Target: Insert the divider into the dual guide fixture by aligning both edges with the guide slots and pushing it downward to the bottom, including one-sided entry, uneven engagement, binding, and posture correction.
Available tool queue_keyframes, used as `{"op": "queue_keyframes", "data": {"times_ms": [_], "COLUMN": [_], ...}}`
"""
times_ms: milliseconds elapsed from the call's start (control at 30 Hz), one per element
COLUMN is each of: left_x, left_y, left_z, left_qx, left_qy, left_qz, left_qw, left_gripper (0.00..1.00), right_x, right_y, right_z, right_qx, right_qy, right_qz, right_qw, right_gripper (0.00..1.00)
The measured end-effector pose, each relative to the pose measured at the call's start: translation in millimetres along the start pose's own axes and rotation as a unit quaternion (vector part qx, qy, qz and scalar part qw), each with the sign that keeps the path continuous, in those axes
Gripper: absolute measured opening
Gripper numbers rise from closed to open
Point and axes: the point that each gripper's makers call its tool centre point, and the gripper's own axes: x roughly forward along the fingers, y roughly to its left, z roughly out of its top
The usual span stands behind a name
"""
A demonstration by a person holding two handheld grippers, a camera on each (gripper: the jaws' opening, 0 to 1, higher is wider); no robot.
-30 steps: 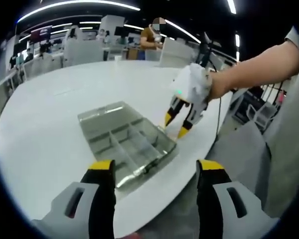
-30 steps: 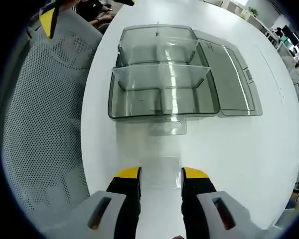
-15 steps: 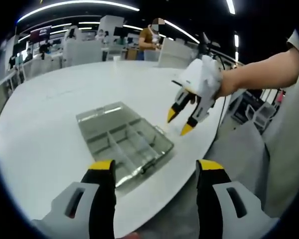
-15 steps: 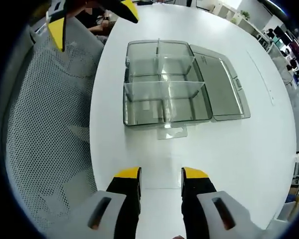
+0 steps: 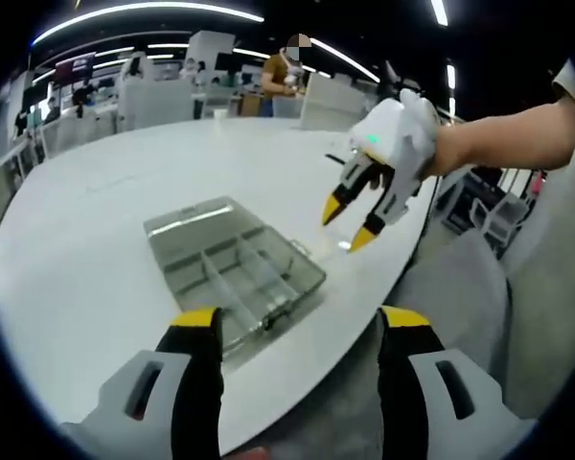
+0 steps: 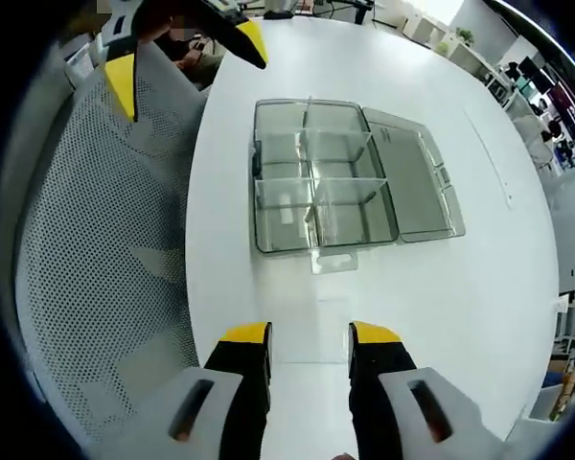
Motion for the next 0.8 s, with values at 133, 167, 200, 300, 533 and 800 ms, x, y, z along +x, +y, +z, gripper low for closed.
{"op": "queue_keyframes", "data": {"times_ms": [133,167,200,300,533,800], "left_x": [-2,-2,-3,-3,-3,-4], "left_y": [-0.7,-1.0,-1.3,-2.8,-6.9,-8.7], "left_z": [1.4,1.9,2.0,1.8,1.2,1.2], "left_qx": [0.003,0.003,0.003,0.005,0.006,0.001], "left_qy": [-0.001,-0.002,-0.002,-0.002,-0.001,-0.001], "left_qz": [0.001,0.001,0.0,-0.001,-0.006,-0.009], "left_qw": [1.0,1.0,1.0,1.0,1.0,1.0], "left_gripper": [0.63,0.63,0.63,0.63,0.63,0.62], "right_x": [-5,-6,-8,-12,-24,-34], "right_y": [1,1,2,2,5,9], "right_z": [1.8,2.4,3.0,4.8,12.5,19.7], "right_qx": [0.0,0.0,-0.001,-0.001,-0.006,-0.011], "right_qy": [-0.003,-0.004,-0.005,-0.009,-0.019,-0.028], "right_qz": [-0.004,-0.005,-0.008,-0.012,-0.024,-0.032], "right_qw": [1.0,1.0,1.0,0.9999,0.9995,0.9991], "right_gripper": [0.26,0.27,0.27,0.27,0.27,0.27]}}
